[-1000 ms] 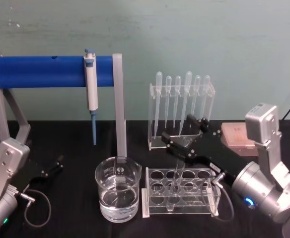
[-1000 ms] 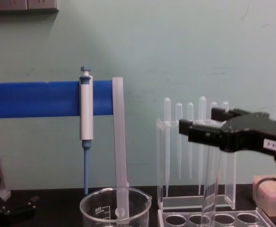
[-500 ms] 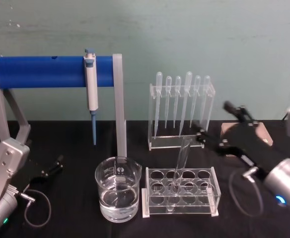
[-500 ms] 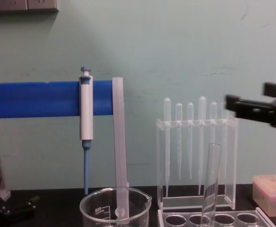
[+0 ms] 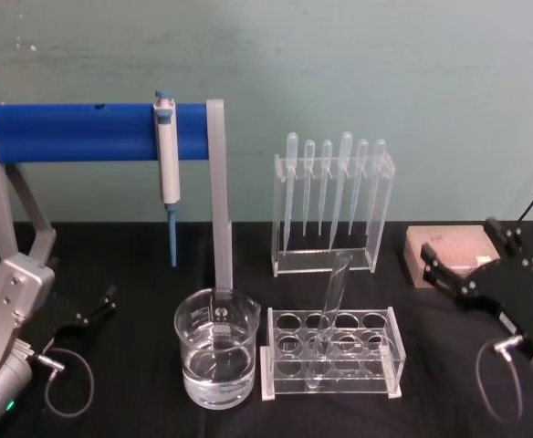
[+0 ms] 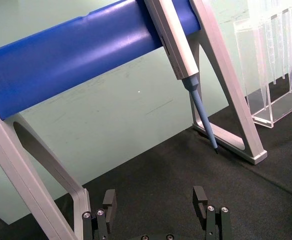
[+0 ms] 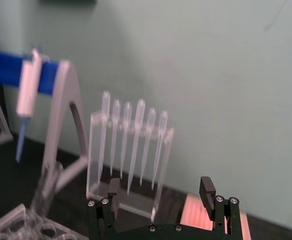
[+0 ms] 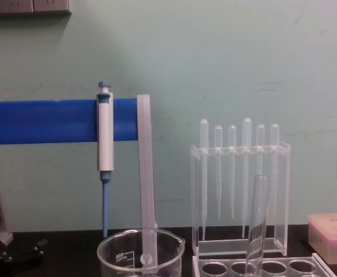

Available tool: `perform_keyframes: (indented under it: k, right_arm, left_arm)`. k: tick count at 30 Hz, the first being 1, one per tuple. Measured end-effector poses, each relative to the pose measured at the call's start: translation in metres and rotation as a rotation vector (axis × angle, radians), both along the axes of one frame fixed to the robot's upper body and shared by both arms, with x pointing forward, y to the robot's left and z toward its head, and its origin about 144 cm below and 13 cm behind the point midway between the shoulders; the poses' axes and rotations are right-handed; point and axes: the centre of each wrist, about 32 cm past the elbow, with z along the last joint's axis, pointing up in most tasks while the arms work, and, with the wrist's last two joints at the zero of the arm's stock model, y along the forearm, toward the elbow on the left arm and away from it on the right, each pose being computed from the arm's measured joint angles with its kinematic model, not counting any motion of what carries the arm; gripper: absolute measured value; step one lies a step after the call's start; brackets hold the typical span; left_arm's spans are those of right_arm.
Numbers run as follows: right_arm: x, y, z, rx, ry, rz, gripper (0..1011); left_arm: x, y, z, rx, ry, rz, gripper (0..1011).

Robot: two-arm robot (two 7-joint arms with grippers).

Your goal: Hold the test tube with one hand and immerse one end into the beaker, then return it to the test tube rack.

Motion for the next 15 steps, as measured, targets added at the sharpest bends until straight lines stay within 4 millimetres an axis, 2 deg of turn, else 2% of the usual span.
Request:
perform_keyframes:
  k: [10,15]
  right_arm:
    - [0.009,0.006,-0.033,-0.079,0.120,-0.052,1002]
    - [0.013,0.011,-0.041,-0.117,0.140,-0.054,1002]
  left_arm:
    - [0.000,0.000,0.000,0.000,0.000,0.000,1000]
    - [0.000,0.000,0.000,0.000,0.000,0.000,1000]
